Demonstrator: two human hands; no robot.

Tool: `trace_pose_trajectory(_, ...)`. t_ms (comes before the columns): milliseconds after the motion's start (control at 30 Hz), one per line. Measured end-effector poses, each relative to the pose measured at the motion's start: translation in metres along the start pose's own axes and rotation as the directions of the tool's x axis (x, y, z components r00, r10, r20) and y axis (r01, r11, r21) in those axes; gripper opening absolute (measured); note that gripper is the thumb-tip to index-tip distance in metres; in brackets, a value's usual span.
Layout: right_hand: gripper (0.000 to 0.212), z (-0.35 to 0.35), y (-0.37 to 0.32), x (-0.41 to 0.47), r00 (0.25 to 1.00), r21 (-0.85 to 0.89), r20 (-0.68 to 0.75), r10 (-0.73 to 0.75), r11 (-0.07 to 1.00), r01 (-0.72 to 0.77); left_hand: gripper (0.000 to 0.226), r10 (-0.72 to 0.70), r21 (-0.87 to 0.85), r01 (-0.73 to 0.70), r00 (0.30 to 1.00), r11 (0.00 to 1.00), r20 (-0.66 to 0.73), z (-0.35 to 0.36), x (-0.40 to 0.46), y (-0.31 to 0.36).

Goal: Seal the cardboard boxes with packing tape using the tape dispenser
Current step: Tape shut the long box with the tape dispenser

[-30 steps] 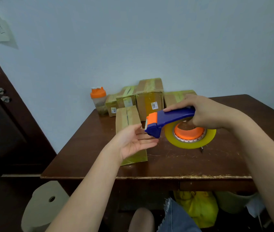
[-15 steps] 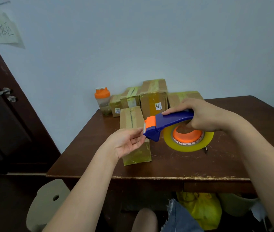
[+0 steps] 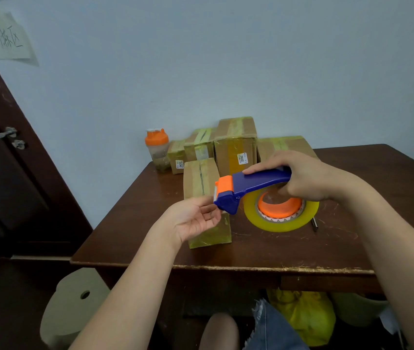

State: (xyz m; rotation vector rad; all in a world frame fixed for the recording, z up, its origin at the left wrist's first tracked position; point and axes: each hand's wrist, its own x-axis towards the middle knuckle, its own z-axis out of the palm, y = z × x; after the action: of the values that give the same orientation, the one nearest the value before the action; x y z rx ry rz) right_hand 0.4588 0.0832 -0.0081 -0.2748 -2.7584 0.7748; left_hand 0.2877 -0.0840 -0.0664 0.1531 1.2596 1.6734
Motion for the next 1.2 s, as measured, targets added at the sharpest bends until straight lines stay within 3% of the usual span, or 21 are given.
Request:
trace_pose_trajectory(300, 0.075, 0.001, 0.009, 0.001, 1.0, 0.057, 0.004, 0.004, 0.998, -0.004, 0.016, 0.009, 0.11, -0.009, 1.0, 0.994, -0.005, 0.001, 0.005, -0.003)
trace_pose_trajectory(567, 0.073, 0.004, 0.017, -0.002, 0.999, 0.12, 0.02, 0.028, 0.992, -0.031, 0.017, 0.166, 0.397, -0.121, 0.983, 0.91, -0.08, 0.005, -0.001, 0.003)
trace_pose_trajectory(933, 0.075, 0.015, 0.021, 0.0, 0.998, 0.232, 0.055, -0.018, 0.973, 0.004, 0.012, 0.289, 0.565, -0.1, 0.922, 0.819, -0.257, -0.002, 0.002, 0.024)
trace_pose_trajectory(1067, 0.075, 0.015, 0.03, -0.002, 0.999, 0.2, 0.042, -0.002, 0.98, -0.007, 0.014, 0.402, 0.585, -0.16, 0.861, 0.795, -0.312, -0.025, 0.004, 0.038)
trace_pose_trajectory(1200, 0.072, 0.016, 0.038, 0.003, 1.0, 0.032, -0.008, 0.006, 0.999, -0.006, 0.016, 0.444, 0.617, -0.176, 0.84, 0.767, -0.312, -0.034, 0.003, 0.034)
